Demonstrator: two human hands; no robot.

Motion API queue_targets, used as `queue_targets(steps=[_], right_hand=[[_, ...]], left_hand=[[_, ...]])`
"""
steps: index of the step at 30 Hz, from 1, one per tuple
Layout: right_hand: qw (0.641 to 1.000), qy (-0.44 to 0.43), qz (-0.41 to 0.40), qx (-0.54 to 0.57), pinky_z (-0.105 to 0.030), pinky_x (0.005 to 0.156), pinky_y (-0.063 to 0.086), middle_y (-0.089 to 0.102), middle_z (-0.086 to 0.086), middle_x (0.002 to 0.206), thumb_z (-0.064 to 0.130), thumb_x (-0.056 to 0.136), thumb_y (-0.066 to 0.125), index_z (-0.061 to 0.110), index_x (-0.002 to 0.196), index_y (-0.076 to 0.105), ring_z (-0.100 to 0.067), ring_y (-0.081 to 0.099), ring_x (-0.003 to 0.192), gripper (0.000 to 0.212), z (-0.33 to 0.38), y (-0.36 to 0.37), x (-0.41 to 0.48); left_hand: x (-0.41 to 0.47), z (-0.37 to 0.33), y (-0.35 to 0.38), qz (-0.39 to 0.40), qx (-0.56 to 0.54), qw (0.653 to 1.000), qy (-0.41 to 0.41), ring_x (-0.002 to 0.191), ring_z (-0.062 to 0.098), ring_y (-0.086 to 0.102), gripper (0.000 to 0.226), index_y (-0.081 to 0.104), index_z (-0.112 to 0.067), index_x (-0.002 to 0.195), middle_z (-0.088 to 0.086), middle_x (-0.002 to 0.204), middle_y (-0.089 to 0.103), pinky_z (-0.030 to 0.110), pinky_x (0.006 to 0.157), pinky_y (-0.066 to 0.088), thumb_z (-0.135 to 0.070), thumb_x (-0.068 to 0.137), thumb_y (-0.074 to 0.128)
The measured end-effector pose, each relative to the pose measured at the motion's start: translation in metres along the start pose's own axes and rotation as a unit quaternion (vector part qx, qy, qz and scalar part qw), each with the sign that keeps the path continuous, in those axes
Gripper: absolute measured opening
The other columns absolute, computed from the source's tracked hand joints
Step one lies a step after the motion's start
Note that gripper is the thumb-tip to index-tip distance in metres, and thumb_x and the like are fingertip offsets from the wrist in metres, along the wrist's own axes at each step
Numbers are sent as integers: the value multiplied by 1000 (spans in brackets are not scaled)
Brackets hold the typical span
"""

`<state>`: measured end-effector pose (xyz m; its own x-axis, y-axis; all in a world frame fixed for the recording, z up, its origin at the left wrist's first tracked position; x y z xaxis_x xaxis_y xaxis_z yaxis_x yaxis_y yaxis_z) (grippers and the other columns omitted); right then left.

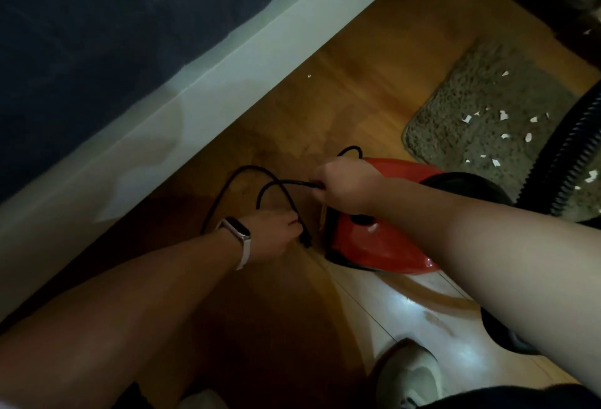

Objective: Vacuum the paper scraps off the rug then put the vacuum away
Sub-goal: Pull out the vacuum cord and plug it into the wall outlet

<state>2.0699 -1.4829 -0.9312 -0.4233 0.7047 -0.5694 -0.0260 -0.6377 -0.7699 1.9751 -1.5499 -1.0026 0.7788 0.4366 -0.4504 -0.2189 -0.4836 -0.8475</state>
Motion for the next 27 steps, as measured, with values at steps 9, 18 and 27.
queue_targets(steps=[9, 18, 27], right_hand=[[998, 0, -61, 12, -30, 61, 39, 49, 6, 73, 27, 99, 48, 21, 82, 53, -19, 54, 74, 20, -5, 6, 10], [991, -23, -91, 93, -34, 70, 52, 64, 2, 90, 28, 92, 58, 15, 96, 66, -16, 60, 82, 15, -8, 1, 5], [975, -56, -140, 161, -32, 78, 49, 63, 1, 98, 24, 87, 65, 14, 106, 65, -17, 59, 92, 21, -1, -23, -7]], left_hand=[[47, 5, 50, 35, 67, 996, -40, 120, 30, 46, 40, 47, -14, 140, 11, 137, 45, 42, 97, 42, -19, 103, 34], [24, 12, -7, -90, 58, 994, 16, 88, 26, 61, 19, 69, -15, 98, 4, 97, 66, 37, 65, 50, -19, 86, 55], [-50, 61, -111, -286, -184, 935, -102, 109, 21, 59, 27, 64, -11, 122, 4, 117, 66, 35, 88, 49, -20, 98, 54]])
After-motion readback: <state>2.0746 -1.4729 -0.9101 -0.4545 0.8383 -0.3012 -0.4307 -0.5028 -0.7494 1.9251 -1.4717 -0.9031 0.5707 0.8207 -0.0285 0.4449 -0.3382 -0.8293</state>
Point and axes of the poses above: each hand's wrist, its own x-axis towards the middle knuckle, its own y-axis out of the palm, z = x × y, the point moved 8 cm from there along x, towards the middle knuckle
